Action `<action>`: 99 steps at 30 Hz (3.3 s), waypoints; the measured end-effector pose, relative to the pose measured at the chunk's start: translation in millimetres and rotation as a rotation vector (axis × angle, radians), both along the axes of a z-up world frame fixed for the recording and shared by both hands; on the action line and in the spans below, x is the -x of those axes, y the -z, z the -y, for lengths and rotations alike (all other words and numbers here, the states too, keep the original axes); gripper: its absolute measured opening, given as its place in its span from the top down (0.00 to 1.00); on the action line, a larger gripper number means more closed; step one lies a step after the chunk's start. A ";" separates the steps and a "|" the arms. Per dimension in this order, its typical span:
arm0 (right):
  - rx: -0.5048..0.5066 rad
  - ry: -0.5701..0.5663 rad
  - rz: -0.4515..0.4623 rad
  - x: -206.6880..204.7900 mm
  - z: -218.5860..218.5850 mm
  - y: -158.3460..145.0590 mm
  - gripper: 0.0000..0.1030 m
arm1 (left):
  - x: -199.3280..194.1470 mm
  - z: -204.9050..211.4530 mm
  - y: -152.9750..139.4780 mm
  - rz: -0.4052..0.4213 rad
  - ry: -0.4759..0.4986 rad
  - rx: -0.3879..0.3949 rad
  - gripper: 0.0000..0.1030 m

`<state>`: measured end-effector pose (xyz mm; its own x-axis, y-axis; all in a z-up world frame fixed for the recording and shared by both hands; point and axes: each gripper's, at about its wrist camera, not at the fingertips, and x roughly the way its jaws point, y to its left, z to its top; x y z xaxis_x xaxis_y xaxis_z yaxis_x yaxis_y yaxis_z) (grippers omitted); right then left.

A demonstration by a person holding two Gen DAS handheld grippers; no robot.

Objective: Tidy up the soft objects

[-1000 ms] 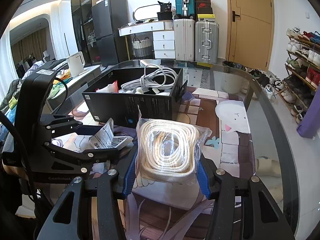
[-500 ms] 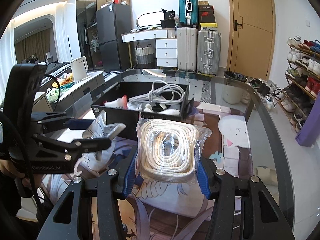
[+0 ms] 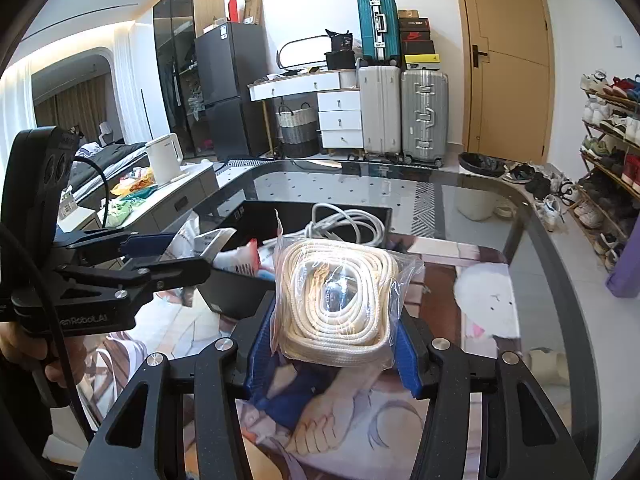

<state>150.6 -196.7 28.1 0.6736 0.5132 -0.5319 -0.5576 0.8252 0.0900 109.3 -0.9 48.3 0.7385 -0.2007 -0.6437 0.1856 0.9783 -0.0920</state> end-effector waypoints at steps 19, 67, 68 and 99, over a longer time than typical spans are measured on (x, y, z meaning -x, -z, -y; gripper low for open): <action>0.015 -0.033 -0.023 -41.8 -28.2 -4.6 0.49 | -48.1 -3.4 4.0 -0.011 -0.033 -0.002 0.48; 0.092 -0.106 -0.117 -81.8 -52.5 11.0 0.49 | -70.4 10.9 24.9 -0.053 0.003 -0.106 0.47; 0.090 -0.111 -0.116 -82.6 -52.5 10.4 0.47 | -70.4 10.3 24.2 -0.056 -0.003 -0.104 0.47; -0.069 -0.070 0.138 -22.7 6.2 -12.2 0.01 | 1.9 -11.1 9.9 0.120 -0.171 -0.010 0.00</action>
